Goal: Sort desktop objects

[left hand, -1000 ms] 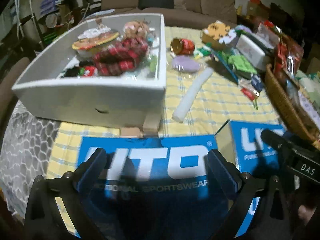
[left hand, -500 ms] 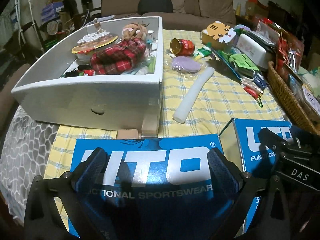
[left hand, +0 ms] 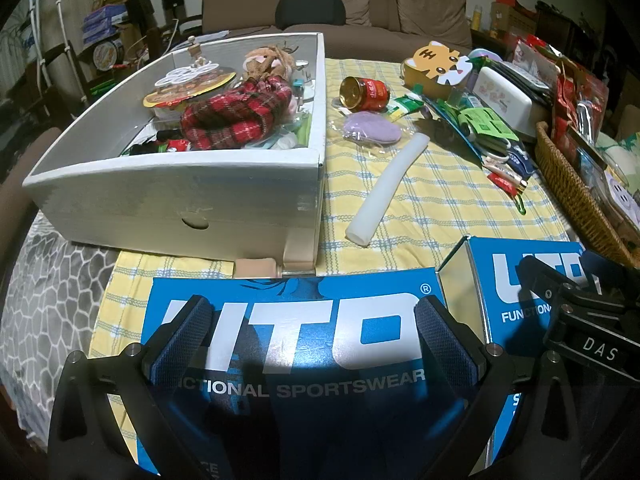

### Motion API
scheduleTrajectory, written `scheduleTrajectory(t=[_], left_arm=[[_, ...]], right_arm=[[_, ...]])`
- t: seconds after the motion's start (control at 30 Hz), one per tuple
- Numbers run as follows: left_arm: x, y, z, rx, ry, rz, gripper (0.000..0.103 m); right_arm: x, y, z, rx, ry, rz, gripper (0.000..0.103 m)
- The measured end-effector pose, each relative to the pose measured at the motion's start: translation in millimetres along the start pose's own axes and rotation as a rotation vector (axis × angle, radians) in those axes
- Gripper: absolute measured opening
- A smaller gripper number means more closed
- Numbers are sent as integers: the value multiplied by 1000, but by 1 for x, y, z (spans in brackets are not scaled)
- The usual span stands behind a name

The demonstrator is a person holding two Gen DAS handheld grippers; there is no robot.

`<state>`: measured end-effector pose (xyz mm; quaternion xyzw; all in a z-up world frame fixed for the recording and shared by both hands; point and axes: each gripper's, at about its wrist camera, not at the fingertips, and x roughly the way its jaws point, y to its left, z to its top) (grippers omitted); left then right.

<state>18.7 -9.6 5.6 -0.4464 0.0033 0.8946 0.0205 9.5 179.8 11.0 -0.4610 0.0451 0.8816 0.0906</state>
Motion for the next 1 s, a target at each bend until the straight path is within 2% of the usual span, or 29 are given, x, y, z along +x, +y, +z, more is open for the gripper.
scheduleTrajectory(t=[1.0], left_arm=[[0,0,0,2,0,-2,103]], right_arm=[[-6,6,-8,-62,-3,48,103]])
